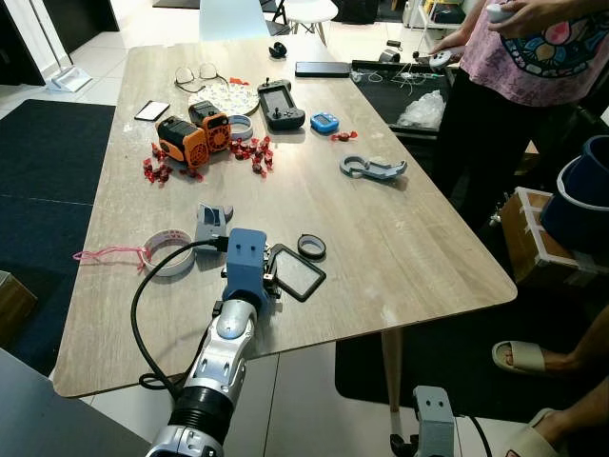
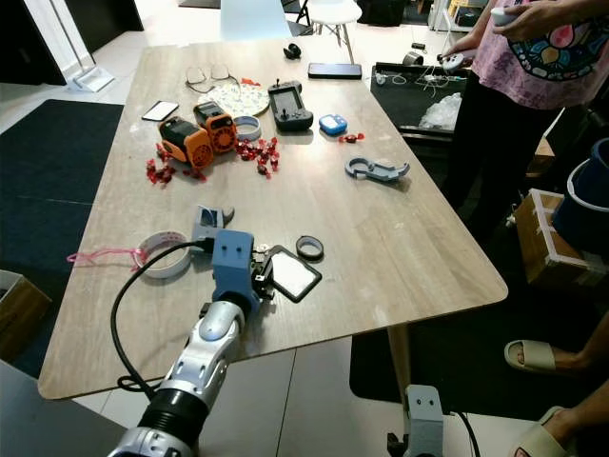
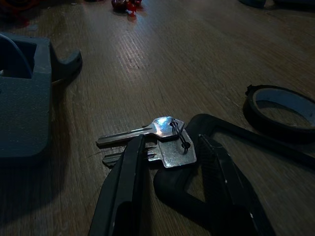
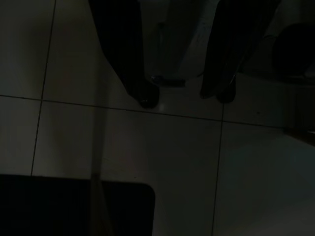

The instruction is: Hang keys on a hook

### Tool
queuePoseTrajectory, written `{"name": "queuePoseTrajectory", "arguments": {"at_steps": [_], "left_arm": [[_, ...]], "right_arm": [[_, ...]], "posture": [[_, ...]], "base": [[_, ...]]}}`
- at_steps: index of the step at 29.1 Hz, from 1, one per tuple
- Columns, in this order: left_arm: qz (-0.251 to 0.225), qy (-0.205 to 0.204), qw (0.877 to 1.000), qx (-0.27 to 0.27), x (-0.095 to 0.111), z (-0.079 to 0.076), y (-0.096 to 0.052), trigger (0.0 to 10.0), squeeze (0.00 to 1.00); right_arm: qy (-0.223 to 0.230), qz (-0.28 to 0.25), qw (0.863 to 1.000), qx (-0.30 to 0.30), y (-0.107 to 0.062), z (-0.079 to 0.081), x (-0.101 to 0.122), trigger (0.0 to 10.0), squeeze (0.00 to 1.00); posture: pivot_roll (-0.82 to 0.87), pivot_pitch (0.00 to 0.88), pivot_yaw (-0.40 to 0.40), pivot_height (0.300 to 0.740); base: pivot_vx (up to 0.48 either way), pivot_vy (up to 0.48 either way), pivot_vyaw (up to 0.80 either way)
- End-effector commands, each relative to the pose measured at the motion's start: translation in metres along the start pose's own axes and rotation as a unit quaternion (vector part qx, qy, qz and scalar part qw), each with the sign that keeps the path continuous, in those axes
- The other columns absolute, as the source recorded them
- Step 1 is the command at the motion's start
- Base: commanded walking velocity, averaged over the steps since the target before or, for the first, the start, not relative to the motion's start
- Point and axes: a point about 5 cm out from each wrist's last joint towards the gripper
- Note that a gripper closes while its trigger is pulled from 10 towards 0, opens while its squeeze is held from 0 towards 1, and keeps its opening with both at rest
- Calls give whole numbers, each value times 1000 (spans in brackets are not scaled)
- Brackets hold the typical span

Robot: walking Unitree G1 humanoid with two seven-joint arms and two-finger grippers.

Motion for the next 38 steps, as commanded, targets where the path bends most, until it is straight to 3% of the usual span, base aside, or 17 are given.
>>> {"name": "queuePoseTrajectory", "arguments": {"at_steps": [1,24,26,27,29,30,31,33,34,38], "left_arm": [[28,3,1000,5,-13,3,-5,10000,0],[35,-1,999,28,-14,1,-3,10000,0],[36,-2,999,30,-14,0,-3,6118,0],[36,-2,999,31,-14,0,-2,4667,0],[36,-4,999,33,-14,0,-2,2941,0],[36,-5,999,34,-14,0,-2,2941,0],[36,-6,999,35,-14,0,-2,1882,0],[36,-7,999,35,-14,0,-2,1882,0],[36,-8,999,35,-14,0,-2,392,0],[36,-9,999,35,-14,1,-2,0,0]], "right_arm": [[4,13,1000,0,-2,0,-7,10000,0],[4,13,1000,1,-1,1,-6,10000,0],[4,13,1000,1,-1,1,-6,10000,0],[5,13,1000,1,-1,1,-6,10000,0],[5,13,1000,1,-1,2,-6,10000,0],[5,13,1000,1,-1,2,-6,10000,0],[5,13,1000,1,-1,2,-6,10000,0],[5,13,1000,1,-1,2,-6,10000,0],[5,13,1000,1,-1,2,-6,10000,0],[5,13,1000,1,-1,2,-6,10000,0]], "posture": [[19,139,9,740],[21,139,10,740],[21,139,11,740],[21,139,11,740],[22,139,11,740],[22,139,11,740],[22,138,11,740],[22,138,11,740],[22,139,10,740],[22,139,10,740]], "base": [[0,0,0],[0,0,0],[0,0,0],[0,0,0],[0,0,0],[0,0,0],[0,0,0],[0,0,0],[0,0,0],[0,0,0]]}}
Point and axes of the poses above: a point about 5 cm out from each wrist's last joint towards the gripper, its own y axis pointing out of the wrist towards the gripper, its own x axis along the axis of the wrist's last joint, z = x × y, and after that the axes turned 10 degrees about -y, right-handed
